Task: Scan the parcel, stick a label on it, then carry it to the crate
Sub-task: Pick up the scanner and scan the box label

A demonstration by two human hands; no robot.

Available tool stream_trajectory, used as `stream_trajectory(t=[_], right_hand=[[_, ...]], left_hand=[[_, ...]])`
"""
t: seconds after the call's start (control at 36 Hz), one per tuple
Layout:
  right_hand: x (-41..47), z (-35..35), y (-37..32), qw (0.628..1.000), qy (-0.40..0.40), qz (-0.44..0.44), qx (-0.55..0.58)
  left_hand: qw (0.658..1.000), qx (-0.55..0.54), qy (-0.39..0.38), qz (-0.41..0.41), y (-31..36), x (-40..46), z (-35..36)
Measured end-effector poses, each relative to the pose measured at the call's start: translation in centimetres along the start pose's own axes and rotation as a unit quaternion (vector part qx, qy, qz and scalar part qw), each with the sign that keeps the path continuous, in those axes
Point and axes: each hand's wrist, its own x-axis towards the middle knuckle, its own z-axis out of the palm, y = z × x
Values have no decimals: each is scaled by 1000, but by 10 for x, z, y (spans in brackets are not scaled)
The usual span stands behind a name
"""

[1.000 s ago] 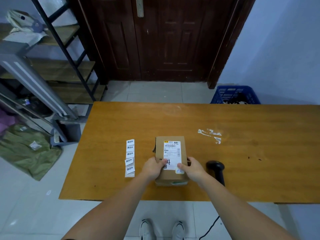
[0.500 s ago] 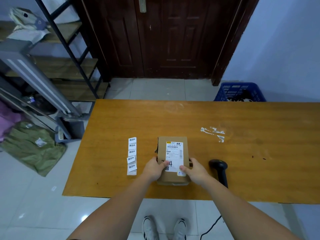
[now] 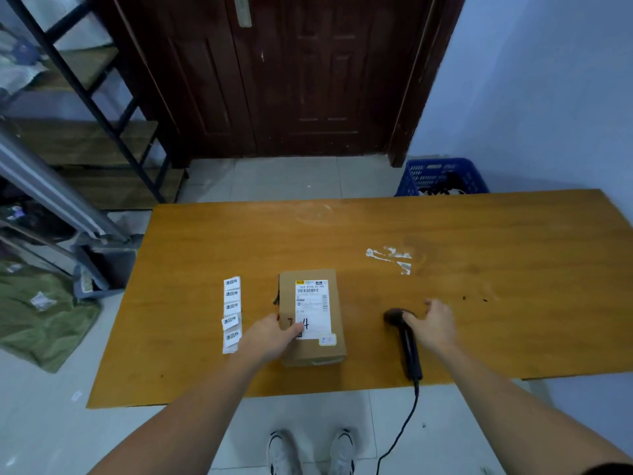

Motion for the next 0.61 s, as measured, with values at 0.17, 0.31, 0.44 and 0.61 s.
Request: stream_trajectory(t=[0.17,0.31,0.44,0.61], right_hand=[[1,23,17,973,-174,94,120],[-2,41,23,969,-214,68,102],[-13,36,6,976,-158,38,145],[-43,7,-68,969,-136,-55,201]], left_hand=[[999,-43,23,-11,-4,-1,12],[998,-47,43,-25,-2,-5,19],[997,-49,54,-33,-1,-7,23],[996,-44,56,-48,2,-10,24]])
